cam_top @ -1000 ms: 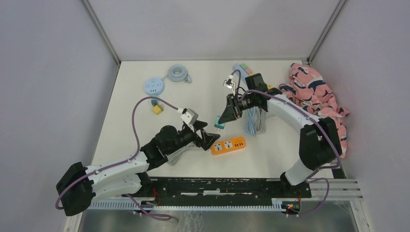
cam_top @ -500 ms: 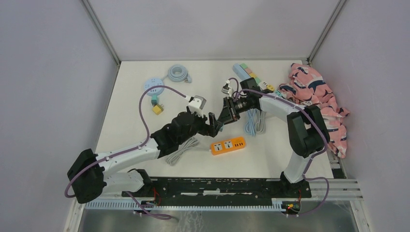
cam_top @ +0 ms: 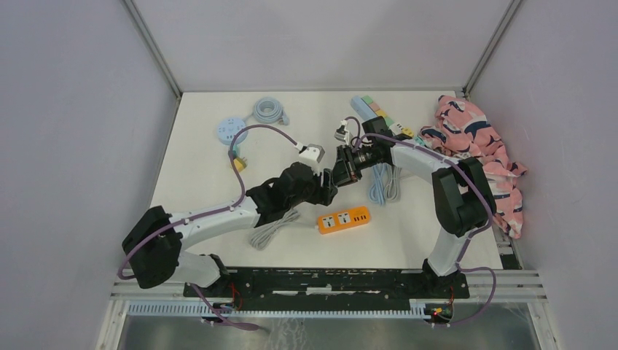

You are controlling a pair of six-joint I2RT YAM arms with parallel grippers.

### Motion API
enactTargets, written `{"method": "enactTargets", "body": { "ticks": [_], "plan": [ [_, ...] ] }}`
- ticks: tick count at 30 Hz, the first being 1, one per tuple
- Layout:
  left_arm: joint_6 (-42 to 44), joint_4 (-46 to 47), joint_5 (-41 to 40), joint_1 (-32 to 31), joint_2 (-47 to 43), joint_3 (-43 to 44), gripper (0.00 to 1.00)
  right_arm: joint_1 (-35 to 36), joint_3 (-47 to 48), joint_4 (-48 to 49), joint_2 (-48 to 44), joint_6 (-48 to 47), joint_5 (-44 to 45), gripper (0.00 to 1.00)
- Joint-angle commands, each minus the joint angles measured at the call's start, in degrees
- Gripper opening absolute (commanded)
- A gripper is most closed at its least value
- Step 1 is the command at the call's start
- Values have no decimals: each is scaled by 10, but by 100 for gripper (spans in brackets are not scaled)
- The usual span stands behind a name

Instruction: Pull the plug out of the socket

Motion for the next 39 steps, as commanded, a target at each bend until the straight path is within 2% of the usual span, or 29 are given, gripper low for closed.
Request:
{"method": "enactTargets", "body": {
  "ticks": [1,3,5,8,11,13,15,21,24,27,29,31,39],
  "plan": [
    [-13,-7,-12,-2,15,35,65,-4,26,9,2,7,-18,14],
    [-8,-7,-10,-1,21,40,56,-4,26,9,1,7,-20,15],
    [-3,-6,-8,-1,25,41,38,-4,26,8,0,5,-22,18],
    [5,-7,-6,-1,23,38,21,-4,29,-1,-3,-1,-22,28],
    [11,-5,-16,-1,13,24,8,-5,33,-11,-8,-14,-23,46],
    [12,0,-29,1,-1,10,3,-7,35,-15,-11,-20,-19,58],
    [14,7,-39,4,-19,-6,3,-10,38,-25,-15,-33,-10,66],
    [13,26,-72,39,-73,-61,3,-29,42,-35,-31,-53,-4,72],
    [-5,28,-70,98,-95,-85,3,-41,42,-39,-40,-63,-1,73],
    [-36,56,-27,190,-105,-121,3,-48,40,-40,-47,-67,-1,73],
    [-58,79,2,250,-102,-141,3,-50,40,-40,-52,-71,0,73],
    [-73,90,-1,292,-91,-148,3,-51,39,-40,-55,-74,1,73],
    [-107,79,-55,347,5,-102,3,-52,38,-43,-57,-83,0,72]
  ]
}}
